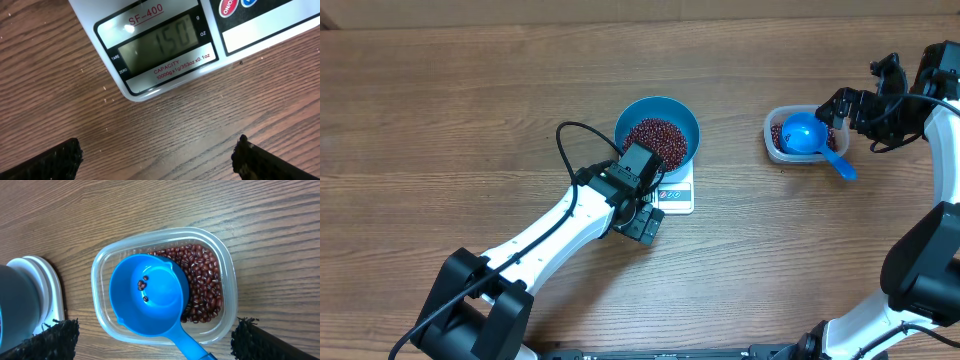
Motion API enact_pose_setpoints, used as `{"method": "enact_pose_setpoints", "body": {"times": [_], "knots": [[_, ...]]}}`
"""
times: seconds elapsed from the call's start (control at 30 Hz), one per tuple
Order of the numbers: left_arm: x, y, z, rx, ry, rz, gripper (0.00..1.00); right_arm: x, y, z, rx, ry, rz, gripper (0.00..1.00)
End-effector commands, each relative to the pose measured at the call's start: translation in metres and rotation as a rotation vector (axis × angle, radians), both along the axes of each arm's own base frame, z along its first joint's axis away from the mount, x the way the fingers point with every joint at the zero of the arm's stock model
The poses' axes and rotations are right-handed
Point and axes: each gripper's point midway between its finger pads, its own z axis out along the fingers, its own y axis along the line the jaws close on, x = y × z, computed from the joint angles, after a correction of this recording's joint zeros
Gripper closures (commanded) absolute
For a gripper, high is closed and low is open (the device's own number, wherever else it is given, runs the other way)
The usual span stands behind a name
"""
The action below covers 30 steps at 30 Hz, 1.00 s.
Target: Scoop item into bowl and weigh 150g on scale
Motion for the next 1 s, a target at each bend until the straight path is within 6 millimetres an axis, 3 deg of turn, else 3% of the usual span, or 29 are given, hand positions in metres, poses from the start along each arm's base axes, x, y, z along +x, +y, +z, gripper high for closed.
{"method": "enact_pose_setpoints", "body": {"times": [0.0, 0.43, 0.5, 0.6, 0.8, 0.97], "knots": [[0.003, -0.001, 0.005, -0.001, -0.019, -0.001, 0.00, 0.005, -0.003, 0.011, -0.001, -0.035, -0.004, 0.00], [0.006, -0.002, 0.005, -0.006, -0.029, -0.001, 0.00, 0.004, -0.004, 0.017, -0.013, -0.046, -0.004, 0.00], [0.005, -0.002, 0.005, -0.006, -0.029, -0.001, 0.00, 0.001, 0.000, 0.043, -0.035, -0.105, 0.002, 0.00], [0.005, -0.002, 0.005, -0.006, -0.029, -0.001, 0.01, -0.009, 0.015, 0.097, -0.081, -0.235, 0.027, 0.00], [0.006, -0.002, 0.005, -0.006, -0.031, 0.000, 0.00, -0.053, 0.053, 0.201, -0.172, -0.511, 0.090, 0.00], [0.008, -0.003, 0.006, -0.010, -0.039, 0.000, 0.00, -0.078, 0.058, 0.231, -0.216, -0.592, 0.080, 0.00]]}}
